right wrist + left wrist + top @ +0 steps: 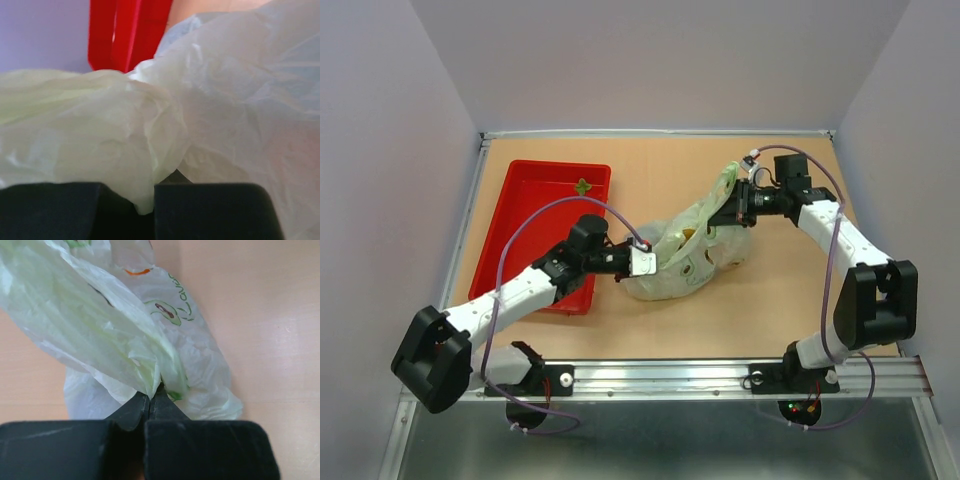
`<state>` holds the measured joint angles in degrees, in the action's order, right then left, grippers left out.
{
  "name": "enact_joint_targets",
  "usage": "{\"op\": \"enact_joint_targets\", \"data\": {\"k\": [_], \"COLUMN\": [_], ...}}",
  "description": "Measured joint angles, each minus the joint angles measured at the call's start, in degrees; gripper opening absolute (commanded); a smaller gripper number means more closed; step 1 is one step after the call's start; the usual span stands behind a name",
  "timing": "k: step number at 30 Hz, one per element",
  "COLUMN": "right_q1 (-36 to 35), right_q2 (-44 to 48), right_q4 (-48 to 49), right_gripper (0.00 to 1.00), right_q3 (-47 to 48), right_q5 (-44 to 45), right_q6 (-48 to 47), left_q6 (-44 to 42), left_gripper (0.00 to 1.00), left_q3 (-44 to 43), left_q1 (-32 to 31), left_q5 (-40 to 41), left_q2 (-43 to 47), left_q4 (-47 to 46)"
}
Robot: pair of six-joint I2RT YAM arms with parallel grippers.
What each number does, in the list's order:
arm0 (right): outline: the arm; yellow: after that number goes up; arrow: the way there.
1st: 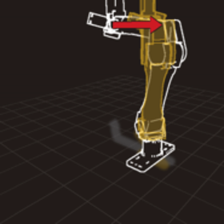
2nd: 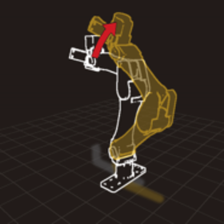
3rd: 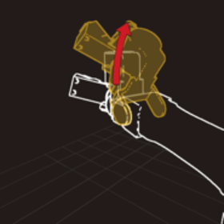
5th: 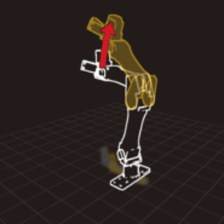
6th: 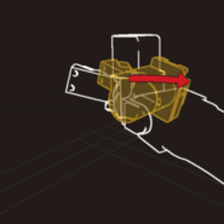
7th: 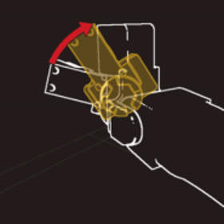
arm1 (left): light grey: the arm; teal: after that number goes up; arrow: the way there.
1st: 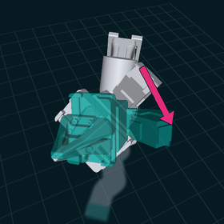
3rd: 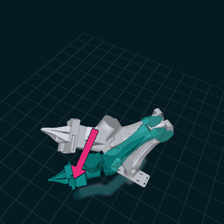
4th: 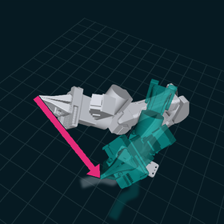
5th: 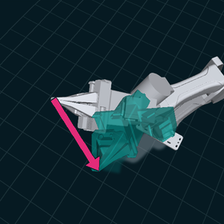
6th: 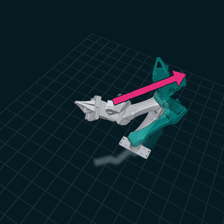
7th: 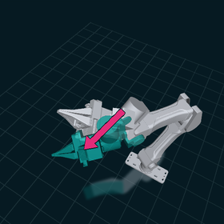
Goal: Place the fake fruits into the plastic bag and tie a complex knot
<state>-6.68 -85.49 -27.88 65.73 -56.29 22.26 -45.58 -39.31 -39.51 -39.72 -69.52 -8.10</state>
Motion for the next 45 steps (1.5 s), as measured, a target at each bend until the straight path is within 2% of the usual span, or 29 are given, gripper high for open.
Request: {"op": "enact_joint_targets", "data": {"k": [10, 16, 23, 26, 30, 34, 38, 45], "right_q1": [2.56, 6.27, 5.90, 5.55, 3.69, -0.15, -2.08, -2.16], "right_q2": [-1.64, -1.40, -1.25, -1.27, -1.27, -1.27, -1.27, 1.14], "right_q4": [-0.22, -1.07, -2.64, -3.04, -3.23, -3.48, -4.31, -4.85], "right_gripper": [0.00, 0.00, 0.00, 0.00, 0.00, 0.00, 0.00, 0.00], "right_q3": [-2.64, -2.64, -2.64, -2.64, -2.58, -2.10, 0.87, 4.09], "right_q5": [11.61, 11.37, 9.94, 10.86, 13.40, 16.46, 18.99, 19.06], "right_q6": [1.36, 0.11, -3.15, -3.37, -3.45, -4.42, -6.29, -13.25], "left_q6": [7.98, 7.45, 1.97, -3.26, -9.20, -12.59, -13.22, -10.86], "left_gripper": [0.00, 0.00, 0.00, 0.00, 0.00, 0.00, 0.00, 0.00], "left_q3": [-1.42, 1.97, 1.75, 0.20, -10.91, -19.17, -23.71, -28.94], "left_q1": [0.26, 0.22, 0.24, 0.22, -0.44, -0.92, -1.05, -1.05], "left_q5": [6.88, 8.35, 5.44, 0.98, -5.20, -7.74, -9.55, -11.69], "left_q2": [7.43, 17.00, 17.42, 14.73, 2.58, -7.39, -12.98, -17.31], "left_q4": [-2.62, -1.01, 2.47, 4.70, 10.86, 14.60, 17.86, 20.55]}}
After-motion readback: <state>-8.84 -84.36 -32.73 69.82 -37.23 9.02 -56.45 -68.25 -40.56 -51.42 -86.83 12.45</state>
